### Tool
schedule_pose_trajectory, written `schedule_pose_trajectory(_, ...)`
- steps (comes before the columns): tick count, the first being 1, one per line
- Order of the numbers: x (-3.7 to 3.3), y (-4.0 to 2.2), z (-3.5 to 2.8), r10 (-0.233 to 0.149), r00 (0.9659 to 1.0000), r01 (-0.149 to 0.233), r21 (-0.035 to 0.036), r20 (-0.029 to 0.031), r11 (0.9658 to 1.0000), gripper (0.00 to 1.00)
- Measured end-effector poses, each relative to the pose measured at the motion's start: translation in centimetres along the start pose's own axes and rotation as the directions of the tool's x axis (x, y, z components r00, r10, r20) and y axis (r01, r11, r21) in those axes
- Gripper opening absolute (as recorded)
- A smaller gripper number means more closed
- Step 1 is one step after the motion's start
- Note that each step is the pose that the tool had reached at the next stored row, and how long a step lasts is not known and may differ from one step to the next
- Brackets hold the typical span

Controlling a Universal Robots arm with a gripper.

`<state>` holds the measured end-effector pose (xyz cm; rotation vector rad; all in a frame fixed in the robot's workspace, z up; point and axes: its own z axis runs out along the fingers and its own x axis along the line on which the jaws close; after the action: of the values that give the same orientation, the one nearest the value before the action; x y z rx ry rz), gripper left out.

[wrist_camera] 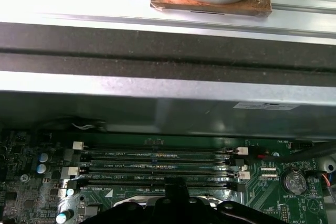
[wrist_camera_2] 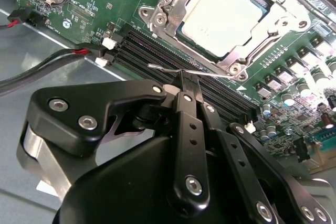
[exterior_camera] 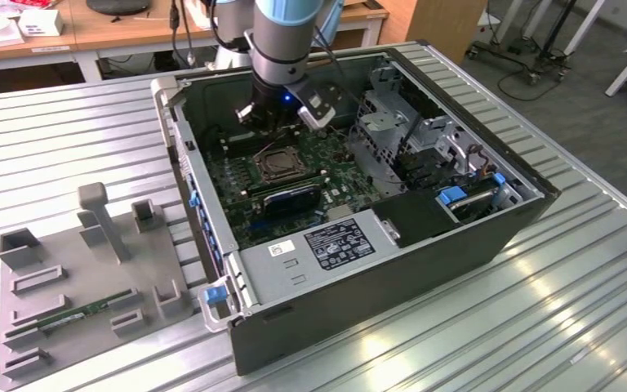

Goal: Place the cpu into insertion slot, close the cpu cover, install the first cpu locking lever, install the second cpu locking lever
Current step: 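Install the first cpu locking lever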

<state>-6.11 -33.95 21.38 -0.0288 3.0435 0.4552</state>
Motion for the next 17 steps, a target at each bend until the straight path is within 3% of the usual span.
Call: schedule_pose_trajectory(17, 0.0, -0.31, 1.01, 0.0, 1.0, 0.0, 0.0001, 0.0, 1.0, 0.11)
